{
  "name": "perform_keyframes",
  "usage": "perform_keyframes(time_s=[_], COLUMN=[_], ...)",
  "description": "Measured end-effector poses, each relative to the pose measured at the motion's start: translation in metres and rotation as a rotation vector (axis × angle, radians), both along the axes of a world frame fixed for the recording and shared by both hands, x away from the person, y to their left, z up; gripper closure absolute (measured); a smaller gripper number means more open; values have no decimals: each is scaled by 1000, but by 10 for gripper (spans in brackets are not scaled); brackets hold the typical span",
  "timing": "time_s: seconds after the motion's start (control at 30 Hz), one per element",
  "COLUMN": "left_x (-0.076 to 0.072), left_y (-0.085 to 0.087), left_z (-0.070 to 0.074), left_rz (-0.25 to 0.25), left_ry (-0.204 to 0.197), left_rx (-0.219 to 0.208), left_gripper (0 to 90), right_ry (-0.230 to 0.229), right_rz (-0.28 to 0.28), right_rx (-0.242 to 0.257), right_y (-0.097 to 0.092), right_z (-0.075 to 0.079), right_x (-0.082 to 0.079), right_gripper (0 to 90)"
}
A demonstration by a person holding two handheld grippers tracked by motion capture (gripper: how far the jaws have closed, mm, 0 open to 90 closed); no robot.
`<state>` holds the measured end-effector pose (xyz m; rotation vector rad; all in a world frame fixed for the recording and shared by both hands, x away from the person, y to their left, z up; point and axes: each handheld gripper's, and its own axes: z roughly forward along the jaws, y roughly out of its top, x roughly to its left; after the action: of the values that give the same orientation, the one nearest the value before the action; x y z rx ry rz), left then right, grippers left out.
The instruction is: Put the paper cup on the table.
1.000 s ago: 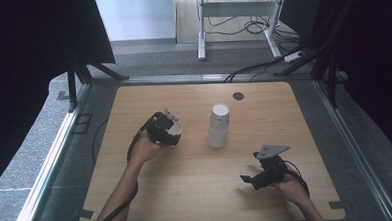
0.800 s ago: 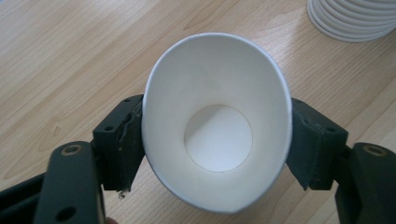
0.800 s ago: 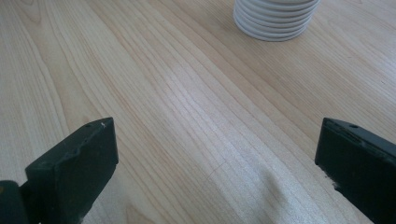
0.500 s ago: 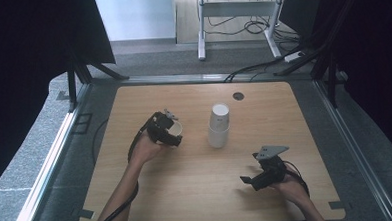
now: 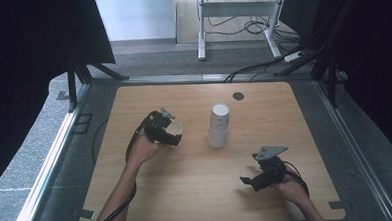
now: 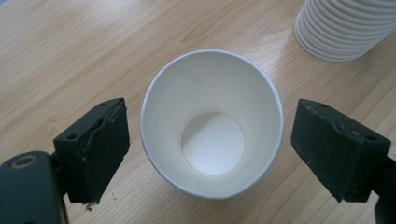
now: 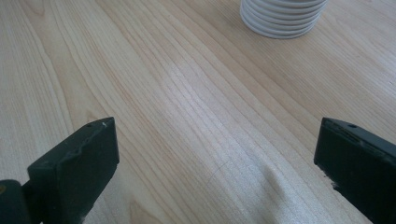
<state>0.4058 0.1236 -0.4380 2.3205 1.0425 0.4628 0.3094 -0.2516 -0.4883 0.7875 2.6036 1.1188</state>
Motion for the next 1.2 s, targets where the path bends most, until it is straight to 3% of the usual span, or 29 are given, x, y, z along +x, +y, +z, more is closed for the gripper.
perform_keyframes(time_s=[0.5,0.87,1.0,1.2], left_x=[-25,-48,-58,-75], left_y=[2,4,6,8], left_z=[19,23,25,25], left_rz=[-31,-30,-31,-67], left_ry=[-81,-101,-107,-131], left_rx=[-51,-64,-88,-105], left_gripper=[42,16,14,10], right_ry=[-4,1,-1,-2], right_rz=[-7,-20,-21,-27], right_rx=[0,22,37,40], right_y=[-1,-3,-4,-7], right_z=[1,3,5,6], right_x=[0,-1,-3,-6], right_gripper=[2,2,2,2])
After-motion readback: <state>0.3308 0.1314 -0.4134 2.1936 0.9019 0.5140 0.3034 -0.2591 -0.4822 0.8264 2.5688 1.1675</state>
